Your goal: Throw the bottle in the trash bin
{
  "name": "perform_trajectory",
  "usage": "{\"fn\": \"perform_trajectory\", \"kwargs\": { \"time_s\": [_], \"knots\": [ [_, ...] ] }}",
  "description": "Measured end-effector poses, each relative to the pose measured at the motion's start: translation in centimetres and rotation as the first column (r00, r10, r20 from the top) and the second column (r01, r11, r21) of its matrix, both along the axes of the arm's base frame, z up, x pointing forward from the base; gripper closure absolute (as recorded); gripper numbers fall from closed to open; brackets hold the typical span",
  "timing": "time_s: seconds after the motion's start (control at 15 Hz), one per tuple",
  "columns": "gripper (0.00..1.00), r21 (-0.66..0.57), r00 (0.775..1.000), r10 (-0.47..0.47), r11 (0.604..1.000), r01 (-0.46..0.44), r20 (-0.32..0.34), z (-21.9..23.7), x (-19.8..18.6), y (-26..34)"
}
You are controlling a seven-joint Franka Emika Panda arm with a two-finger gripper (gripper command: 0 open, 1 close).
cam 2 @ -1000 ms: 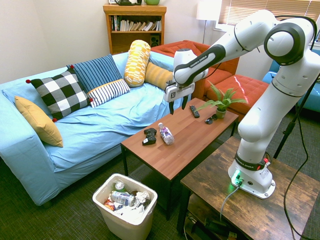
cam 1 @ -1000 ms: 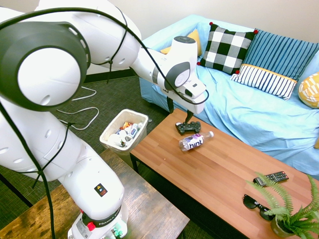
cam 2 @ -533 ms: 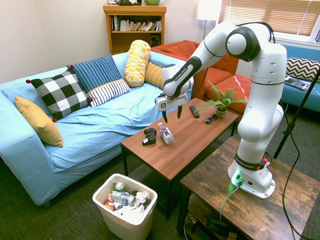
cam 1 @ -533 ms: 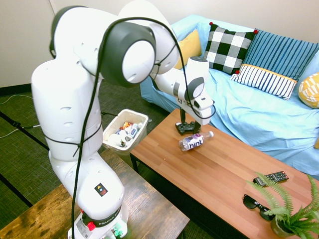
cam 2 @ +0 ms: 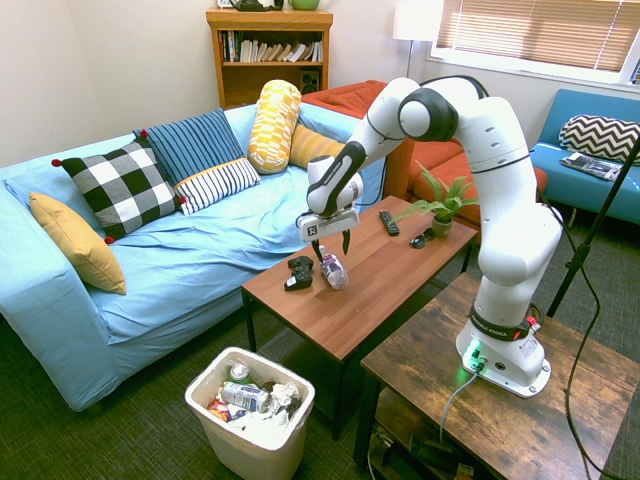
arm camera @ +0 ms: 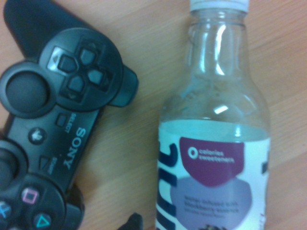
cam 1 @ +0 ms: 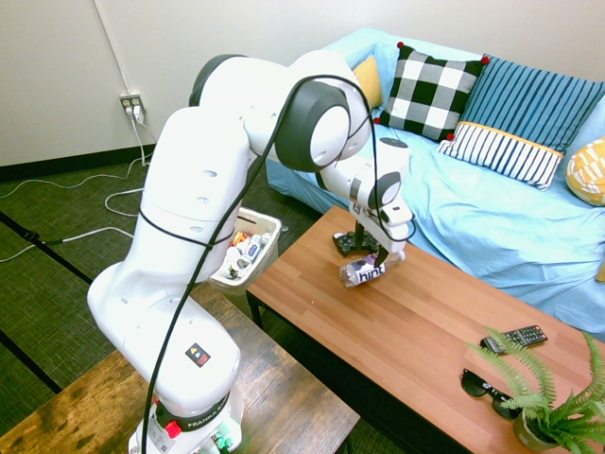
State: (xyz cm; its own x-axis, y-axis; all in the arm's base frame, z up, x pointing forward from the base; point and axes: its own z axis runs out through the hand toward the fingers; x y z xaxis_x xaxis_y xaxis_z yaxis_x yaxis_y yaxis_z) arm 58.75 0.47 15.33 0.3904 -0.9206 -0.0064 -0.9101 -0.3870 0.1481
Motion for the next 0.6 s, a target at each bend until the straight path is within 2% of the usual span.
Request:
{"fn": "perform_trajectory", "kwargs": {
  "time_s": [0.2, 0.6],
  "knots": [
    [0.0, -0.008, 1.0, -0.002, 1.0, 0.001, -0.029, -2.8, 1.1, 0.3],
    [0.0, -0.017, 0.997, -0.037, 0.999, 0.036, -0.061, -5.6, 2.3, -1.3]
  ]
}}
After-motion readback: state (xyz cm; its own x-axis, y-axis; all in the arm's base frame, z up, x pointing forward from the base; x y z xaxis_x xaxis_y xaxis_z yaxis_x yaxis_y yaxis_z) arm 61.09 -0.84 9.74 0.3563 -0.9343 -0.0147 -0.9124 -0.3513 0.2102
